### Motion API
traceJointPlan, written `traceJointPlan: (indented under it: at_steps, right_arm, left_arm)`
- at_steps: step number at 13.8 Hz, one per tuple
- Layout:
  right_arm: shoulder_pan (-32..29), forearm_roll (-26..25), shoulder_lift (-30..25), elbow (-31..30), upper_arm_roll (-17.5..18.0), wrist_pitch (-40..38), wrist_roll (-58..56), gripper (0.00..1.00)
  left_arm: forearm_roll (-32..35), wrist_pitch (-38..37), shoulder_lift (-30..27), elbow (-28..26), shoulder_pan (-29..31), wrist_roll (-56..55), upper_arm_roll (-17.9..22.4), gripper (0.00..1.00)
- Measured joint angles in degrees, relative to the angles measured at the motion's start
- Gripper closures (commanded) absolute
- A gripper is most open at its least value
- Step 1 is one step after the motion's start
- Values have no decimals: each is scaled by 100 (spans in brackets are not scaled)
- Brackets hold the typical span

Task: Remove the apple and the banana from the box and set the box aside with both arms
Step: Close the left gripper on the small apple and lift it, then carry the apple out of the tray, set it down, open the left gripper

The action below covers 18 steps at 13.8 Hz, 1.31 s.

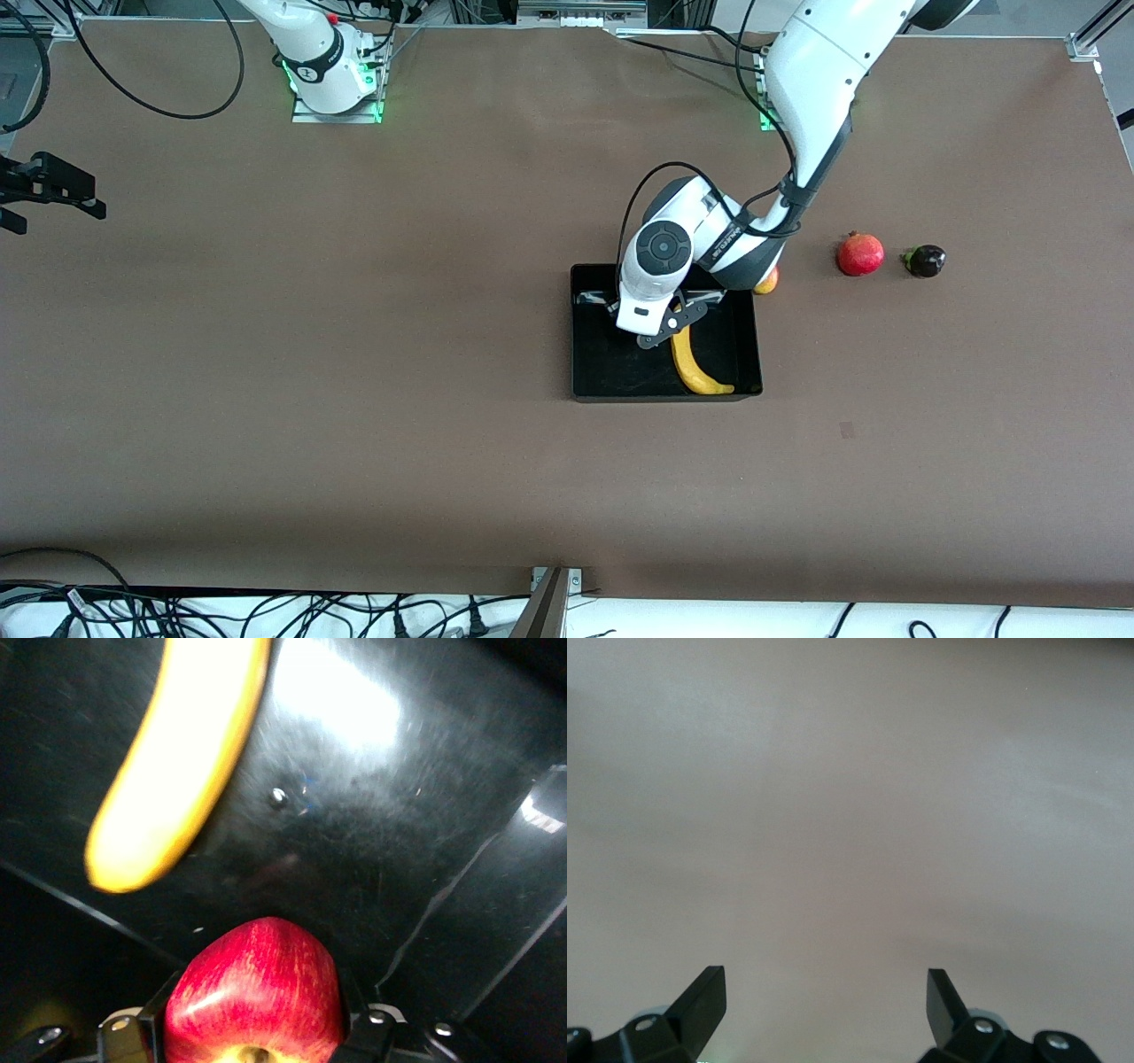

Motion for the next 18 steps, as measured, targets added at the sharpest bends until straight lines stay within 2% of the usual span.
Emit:
traceJointPlan:
  at_steps: [2, 4, 7, 9, 11, 15, 18]
  right_arm:
    - [0, 0, 0, 0, 0, 0, 0, 0]
    - [-1, 0, 0, 0, 0, -1, 0, 0]
    - [-1, 0, 0, 1, 0, -1, 0, 0]
    - [-1, 0, 0, 1, 0, -1, 0, 0]
    - [-1, 0, 0, 1, 0, -1, 0, 0]
    - [-1, 0, 0, 1, 0, -1, 0, 0]
    - [-1, 0, 0, 1, 0, -1, 0, 0]
  left_arm:
    - [-9, -1072, -284, 678, 336, 404, -19, 100]
    - [-119, -1893, -662, 1175, 984, 1404, -36, 100]
    - [-176, -2479, -918, 1280, 2209, 3410, -29, 100]
    - [-177, -2235, -730, 1193, 2844, 4519, -25, 100]
    - [-88, -1509, -358, 1067, 3171, 5033, -24, 100]
    - [400, -584, 393, 1000, 3142, 5083, 23, 100]
    - [693, -239, 601, 1000, 3151, 5083, 119, 100]
